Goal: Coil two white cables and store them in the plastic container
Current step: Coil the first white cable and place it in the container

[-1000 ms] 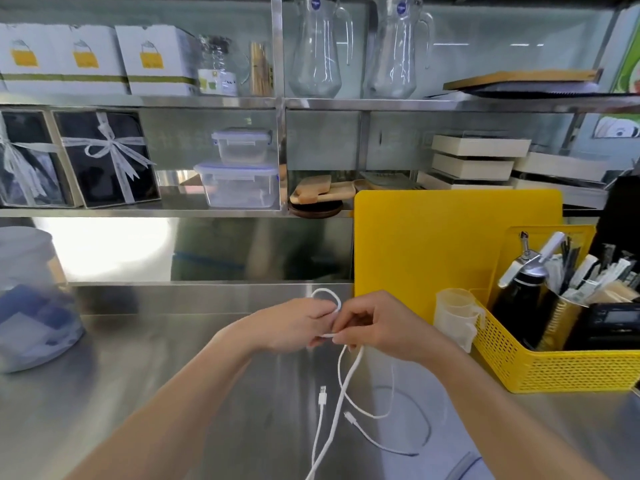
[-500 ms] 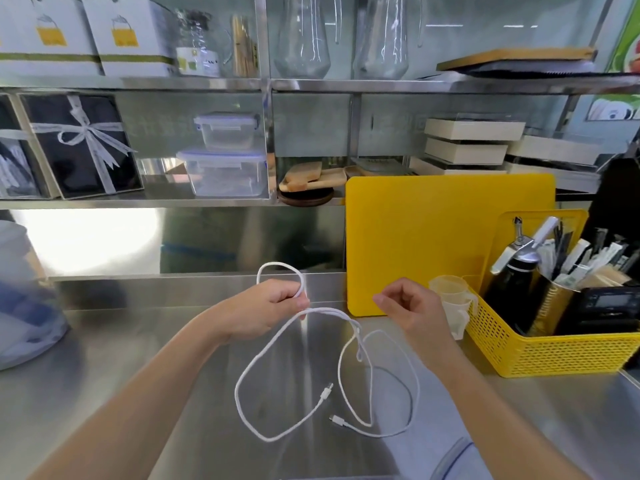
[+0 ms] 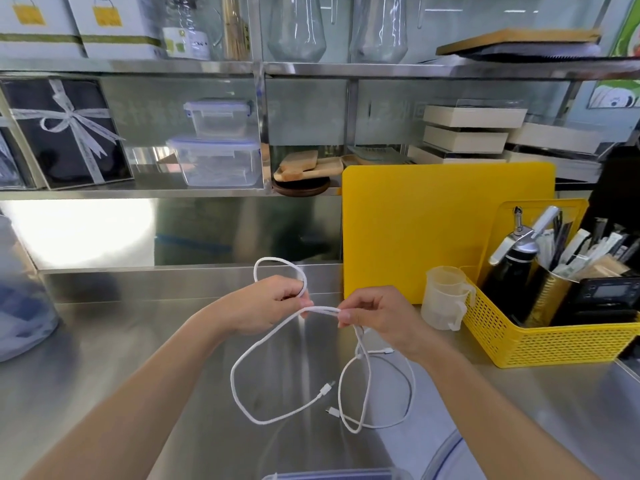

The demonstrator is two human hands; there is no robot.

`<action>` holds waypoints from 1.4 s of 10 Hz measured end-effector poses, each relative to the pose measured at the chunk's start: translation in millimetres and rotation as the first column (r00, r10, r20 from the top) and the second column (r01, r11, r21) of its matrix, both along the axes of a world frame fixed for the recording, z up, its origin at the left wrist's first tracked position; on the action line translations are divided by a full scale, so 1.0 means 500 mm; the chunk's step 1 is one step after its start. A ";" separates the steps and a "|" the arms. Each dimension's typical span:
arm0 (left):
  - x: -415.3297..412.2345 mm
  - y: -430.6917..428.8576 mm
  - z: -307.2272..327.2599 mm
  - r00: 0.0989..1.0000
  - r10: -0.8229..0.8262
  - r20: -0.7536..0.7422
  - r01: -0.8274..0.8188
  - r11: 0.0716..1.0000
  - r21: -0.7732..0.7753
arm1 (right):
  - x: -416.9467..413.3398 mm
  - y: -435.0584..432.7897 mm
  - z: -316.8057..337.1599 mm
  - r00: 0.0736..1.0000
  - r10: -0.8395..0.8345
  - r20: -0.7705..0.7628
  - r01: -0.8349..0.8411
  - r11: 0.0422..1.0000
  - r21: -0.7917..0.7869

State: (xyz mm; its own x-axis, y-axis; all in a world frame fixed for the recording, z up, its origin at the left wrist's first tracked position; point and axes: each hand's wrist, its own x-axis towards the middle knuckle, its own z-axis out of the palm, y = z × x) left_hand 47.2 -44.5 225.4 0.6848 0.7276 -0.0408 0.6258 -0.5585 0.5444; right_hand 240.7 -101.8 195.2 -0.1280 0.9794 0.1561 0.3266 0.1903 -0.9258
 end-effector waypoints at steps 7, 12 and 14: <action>-0.201 0.143 -0.043 0.206 0.857 0.472 -0.666 0.477 -0.574 | 0.225 0.018 -0.209 0.786 -0.451 0.422 0.597 0.730 -0.331; 0.037 0.070 0.070 0.508 0.639 0.577 -0.291 0.758 -0.583 | -0.023 0.034 0.012 0.981 -0.008 -0.192 0.001 0.999 -0.032; -0.002 0.082 0.133 -0.020 0.764 0.645 0.056 0.645 -0.762 | -0.031 0.042 -0.009 0.891 -0.071 -0.449 0.054 0.997 -0.052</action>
